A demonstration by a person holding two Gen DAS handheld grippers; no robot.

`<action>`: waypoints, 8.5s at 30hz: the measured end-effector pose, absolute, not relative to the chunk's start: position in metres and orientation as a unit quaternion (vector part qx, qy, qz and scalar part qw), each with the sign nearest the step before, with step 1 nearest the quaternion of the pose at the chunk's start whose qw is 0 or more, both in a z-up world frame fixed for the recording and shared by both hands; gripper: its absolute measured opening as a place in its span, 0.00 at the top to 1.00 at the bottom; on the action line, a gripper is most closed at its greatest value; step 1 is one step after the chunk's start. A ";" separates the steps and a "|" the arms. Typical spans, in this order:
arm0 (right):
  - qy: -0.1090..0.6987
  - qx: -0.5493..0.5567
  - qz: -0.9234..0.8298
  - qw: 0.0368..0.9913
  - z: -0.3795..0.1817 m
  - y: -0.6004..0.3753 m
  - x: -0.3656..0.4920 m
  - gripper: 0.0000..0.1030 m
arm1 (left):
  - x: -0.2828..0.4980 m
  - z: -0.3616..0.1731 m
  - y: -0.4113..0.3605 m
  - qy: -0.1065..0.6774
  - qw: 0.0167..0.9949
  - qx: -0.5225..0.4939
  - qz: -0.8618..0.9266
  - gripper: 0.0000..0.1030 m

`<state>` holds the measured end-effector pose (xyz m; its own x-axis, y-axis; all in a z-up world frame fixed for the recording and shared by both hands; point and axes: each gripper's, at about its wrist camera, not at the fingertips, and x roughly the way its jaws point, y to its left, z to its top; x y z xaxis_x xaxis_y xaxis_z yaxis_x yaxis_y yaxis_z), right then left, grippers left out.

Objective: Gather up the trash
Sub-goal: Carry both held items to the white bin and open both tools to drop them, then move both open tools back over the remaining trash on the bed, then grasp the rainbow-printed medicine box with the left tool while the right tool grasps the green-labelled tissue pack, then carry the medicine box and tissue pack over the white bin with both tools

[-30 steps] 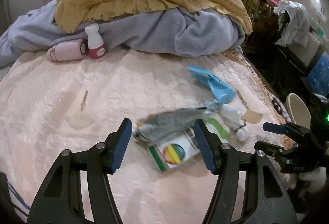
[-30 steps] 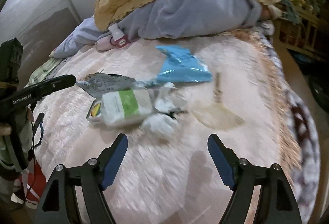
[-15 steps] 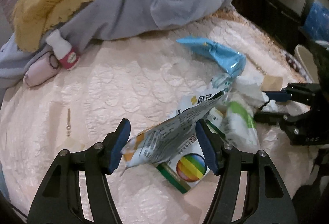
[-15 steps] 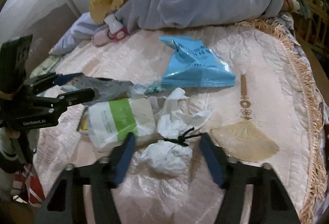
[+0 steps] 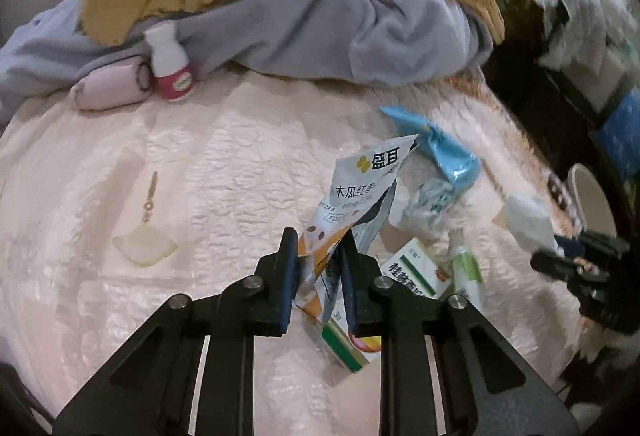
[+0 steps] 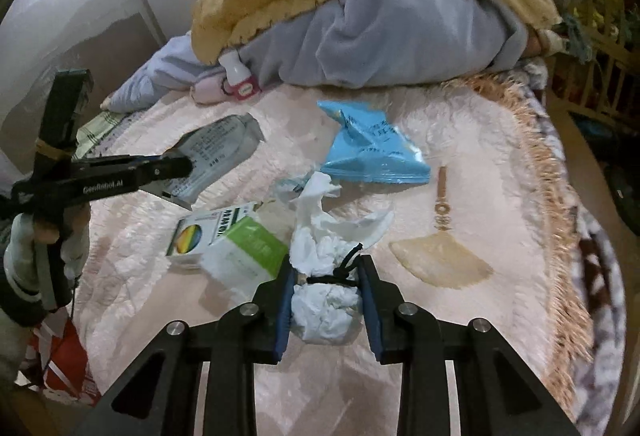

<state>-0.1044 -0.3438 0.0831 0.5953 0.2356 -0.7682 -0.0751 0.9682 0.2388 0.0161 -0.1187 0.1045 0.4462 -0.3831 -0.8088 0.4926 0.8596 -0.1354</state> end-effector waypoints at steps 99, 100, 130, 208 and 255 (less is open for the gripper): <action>0.396 0.192 -0.209 0.873 0.080 -0.639 -0.329 0.72 | -0.170 0.105 -0.528 0.481 0.709 0.057 -0.512 0.83; 0.396 0.194 -0.210 0.872 0.079 -0.640 -0.328 0.72 | -0.170 0.105 -0.529 0.479 0.710 0.057 -0.513 0.83; 0.400 0.185 -0.188 0.878 0.086 -0.599 -0.316 0.53 | -0.150 0.114 -0.440 0.458 0.778 0.070 -0.425 0.59; 0.492 0.045 0.094 0.864 0.044 -0.335 -0.109 0.57 | -0.021 0.046 -0.193 0.461 0.785 0.241 -0.336 0.37; 0.388 0.134 -0.079 0.908 0.120 -0.498 -0.276 0.58 | -0.168 0.134 -0.370 0.373 0.826 0.189 -0.377 0.43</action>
